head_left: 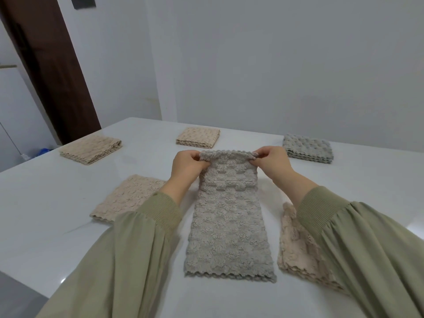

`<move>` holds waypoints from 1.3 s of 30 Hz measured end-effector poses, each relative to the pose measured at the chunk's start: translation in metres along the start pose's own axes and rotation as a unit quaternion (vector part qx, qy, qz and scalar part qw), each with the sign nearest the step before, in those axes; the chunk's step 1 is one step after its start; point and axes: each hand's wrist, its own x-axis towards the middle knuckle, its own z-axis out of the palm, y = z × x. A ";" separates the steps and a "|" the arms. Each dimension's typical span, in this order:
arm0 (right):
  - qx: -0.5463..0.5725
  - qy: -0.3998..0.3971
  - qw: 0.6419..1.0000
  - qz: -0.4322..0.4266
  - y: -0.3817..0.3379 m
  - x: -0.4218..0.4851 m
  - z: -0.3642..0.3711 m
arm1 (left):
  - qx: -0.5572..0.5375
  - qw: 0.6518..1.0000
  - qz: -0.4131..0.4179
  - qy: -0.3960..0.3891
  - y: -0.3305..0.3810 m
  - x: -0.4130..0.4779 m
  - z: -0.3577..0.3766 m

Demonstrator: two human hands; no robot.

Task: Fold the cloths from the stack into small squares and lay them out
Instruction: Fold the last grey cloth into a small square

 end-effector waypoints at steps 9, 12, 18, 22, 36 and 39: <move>0.018 0.016 0.998 -0.051 -0.025 -0.005 -0.003 | -0.097 0.994 -0.029 0.047 0.024 -0.002 -0.001; -0.022 0.034 0.996 -0.077 -0.029 -0.014 -0.005 | -0.140 0.989 -0.015 0.051 0.022 -0.013 -0.001; -0.069 0.013 0.994 -0.081 -0.007 -0.048 -0.012 | -0.206 0.978 -0.040 0.011 -0.002 -0.052 0.000; -0.123 -0.004 0.989 -0.086 0.012 -0.068 -0.018 | -0.268 0.958 -0.093 -0.036 -0.012 -0.082 0.005; -0.408 -0.043 0.887 -0.212 0.021 -0.094 -0.032 | -0.122 0.985 -0.100 -0.065 -0.011 -0.103 0.004; -0.448 -0.071 0.867 -0.204 0.023 -0.096 -0.033 | -0.059 0.992 -0.065 -0.090 -0.015 -0.104 0.003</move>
